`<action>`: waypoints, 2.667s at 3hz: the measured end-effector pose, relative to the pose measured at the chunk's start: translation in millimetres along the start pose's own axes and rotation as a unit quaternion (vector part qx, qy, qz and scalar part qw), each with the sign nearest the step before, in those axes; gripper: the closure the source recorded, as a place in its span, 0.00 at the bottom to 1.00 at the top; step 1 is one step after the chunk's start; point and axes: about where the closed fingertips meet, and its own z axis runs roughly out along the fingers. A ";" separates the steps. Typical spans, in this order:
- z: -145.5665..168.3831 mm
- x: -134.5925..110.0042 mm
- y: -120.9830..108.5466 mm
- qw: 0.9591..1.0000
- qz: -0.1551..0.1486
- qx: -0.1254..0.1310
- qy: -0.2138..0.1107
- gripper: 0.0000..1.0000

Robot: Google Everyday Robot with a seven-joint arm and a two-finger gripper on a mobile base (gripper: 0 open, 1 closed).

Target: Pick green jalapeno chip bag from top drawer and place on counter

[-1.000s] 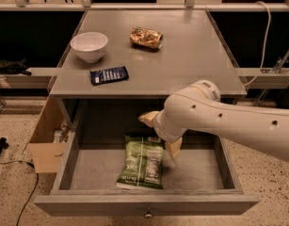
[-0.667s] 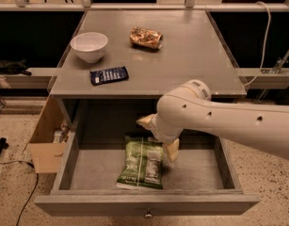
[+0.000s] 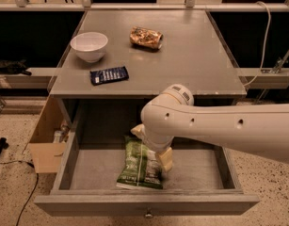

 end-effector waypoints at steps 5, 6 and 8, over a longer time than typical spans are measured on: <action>49.8 -11.1 6.9 0.999 0.006 -0.032 -0.022 0.00; 51.9 -15.3 5.4 0.999 0.007 -0.037 -0.021 0.17; 51.9 -15.3 5.4 0.999 0.007 -0.037 -0.021 0.62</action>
Offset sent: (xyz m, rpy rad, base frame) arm 0.0138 -0.0175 0.0150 0.1447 -0.0362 -0.0427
